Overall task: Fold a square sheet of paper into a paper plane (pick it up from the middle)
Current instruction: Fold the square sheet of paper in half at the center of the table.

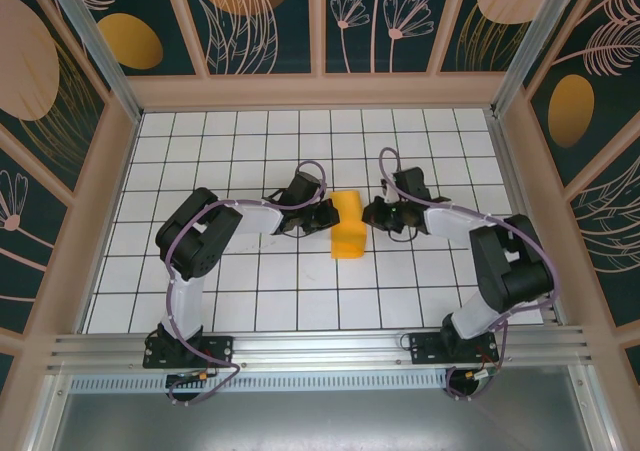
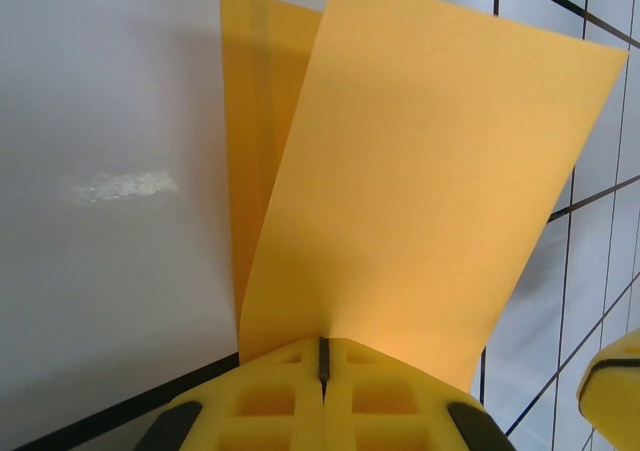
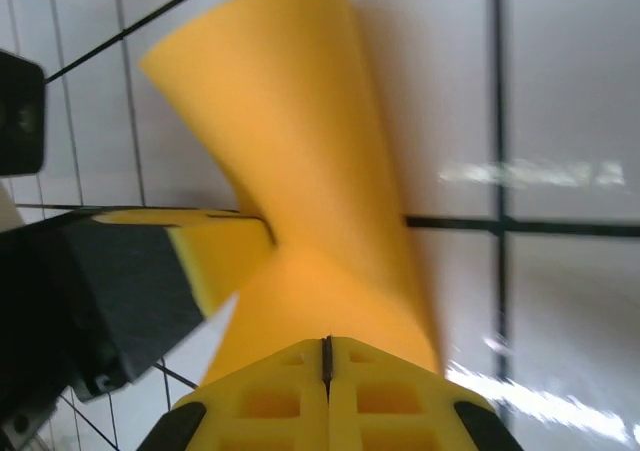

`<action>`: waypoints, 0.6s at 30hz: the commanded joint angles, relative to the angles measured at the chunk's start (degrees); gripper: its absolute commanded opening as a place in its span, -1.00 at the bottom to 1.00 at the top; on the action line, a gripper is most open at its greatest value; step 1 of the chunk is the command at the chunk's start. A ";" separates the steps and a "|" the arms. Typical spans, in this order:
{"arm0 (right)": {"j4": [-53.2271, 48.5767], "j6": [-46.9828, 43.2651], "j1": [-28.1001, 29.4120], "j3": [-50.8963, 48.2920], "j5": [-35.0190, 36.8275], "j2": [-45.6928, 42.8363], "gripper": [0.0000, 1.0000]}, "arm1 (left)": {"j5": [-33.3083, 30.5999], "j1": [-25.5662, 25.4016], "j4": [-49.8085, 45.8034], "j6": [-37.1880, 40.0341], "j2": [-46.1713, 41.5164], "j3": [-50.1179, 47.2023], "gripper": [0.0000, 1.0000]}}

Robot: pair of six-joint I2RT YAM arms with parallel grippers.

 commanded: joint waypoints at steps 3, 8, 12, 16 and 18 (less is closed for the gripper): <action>6.23 1.95 2.06 3.11 -1.68 6.65 -0.99 | -5.23 -0.21 -9.02 0.33 5.26 -1.70 -0.92; 8.52 1.78 0.25 1.32 -0.54 10.07 -1.00 | -5.50 -0.22 -9.45 0.51 5.55 -2.01 -0.94; 8.53 1.34 -3.11 -1.72 1.48 10.32 -1.00 | -5.70 -0.22 -9.42 0.29 5.55 -2.77 -0.95; 8.54 1.14 -5.75 -3.70 3.29 6.58 -1.00 | -5.83 -0.22 -9.37 0.32 5.47 -3.22 -0.96; 8.51 1.07 -5.78 -3.15 3.26 4.70 -1.00 | -5.70 -0.22 -9.37 0.44 5.42 -3.13 -0.96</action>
